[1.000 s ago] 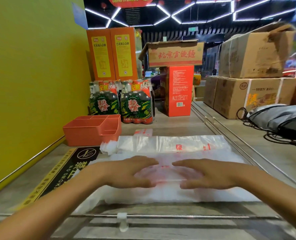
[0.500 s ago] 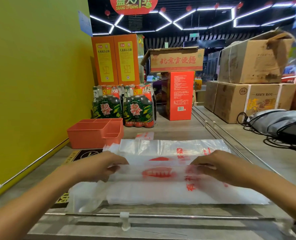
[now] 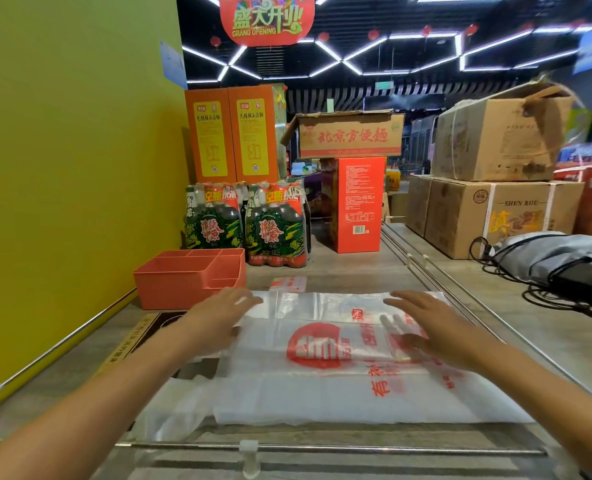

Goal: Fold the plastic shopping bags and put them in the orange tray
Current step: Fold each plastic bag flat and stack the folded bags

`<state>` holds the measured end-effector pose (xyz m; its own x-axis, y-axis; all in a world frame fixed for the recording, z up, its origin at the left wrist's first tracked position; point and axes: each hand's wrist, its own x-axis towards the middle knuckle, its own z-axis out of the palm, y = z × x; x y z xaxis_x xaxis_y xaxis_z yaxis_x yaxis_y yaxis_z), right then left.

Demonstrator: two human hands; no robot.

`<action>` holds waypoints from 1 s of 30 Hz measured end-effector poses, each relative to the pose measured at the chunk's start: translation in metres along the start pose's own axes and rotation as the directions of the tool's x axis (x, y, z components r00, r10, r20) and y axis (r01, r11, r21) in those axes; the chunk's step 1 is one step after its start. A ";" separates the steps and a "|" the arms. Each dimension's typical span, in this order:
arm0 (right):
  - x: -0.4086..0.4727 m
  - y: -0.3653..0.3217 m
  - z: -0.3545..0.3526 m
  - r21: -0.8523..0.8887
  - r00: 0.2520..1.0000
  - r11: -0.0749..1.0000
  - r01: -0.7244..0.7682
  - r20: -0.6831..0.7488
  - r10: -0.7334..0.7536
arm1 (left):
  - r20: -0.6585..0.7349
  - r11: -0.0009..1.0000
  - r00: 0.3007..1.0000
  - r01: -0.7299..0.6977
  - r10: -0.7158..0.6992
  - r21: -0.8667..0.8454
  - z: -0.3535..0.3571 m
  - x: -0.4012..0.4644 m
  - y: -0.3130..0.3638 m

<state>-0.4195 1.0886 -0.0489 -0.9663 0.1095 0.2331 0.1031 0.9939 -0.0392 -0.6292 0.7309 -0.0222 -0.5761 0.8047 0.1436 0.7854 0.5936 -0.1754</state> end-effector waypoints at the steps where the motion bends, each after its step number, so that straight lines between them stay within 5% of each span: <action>1: 0.001 -0.002 0.004 -0.042 1.000 0.999 0.013 0.022 -0.012 | -0.044 0.997 0.998 -0.047 0.049 0.053 0.002 0.001 0.008; 4: 0.006 -0.013 0.009 -0.102 0.991 0.988 0.112 0.089 -0.103 | -0.106 0.979 0.974 -0.203 0.199 -0.028 0.005 0.002 0.039; 6: 0.005 -0.028 0.009 -0.059 0.977 0.985 0.164 0.146 -0.154 | -0.028 0.954 0.964 -0.267 0.265 -0.134 0.007 0.004 0.067; 12: 0.002 -0.091 0.013 0.141 0.931 0.970 0.200 0.282 -0.233 | 0.180 0.938 0.938 -0.251 0.297 -0.240 0.023 0.018 0.110; 24: 0.008 -0.101 0.017 0.130 0.839 0.990 0.049 0.533 -0.112 | 0.335 0.902 0.902 -0.118 0.272 -0.416 0.033 0.011 0.085; 30: -0.032 -0.019 -0.003 -0.084 0.764 0.996 -0.018 0.641 0.068 | 0.310 0.857 0.892 -0.144 0.329 -0.495 0.040 0.011 0.077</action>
<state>-0.3901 1.0660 -0.0525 -0.8829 0.1424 -0.4475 0.1404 0.9894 0.0380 -0.5838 0.7861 -0.0730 -0.3255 0.9167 -0.2317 0.8682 0.3869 0.3107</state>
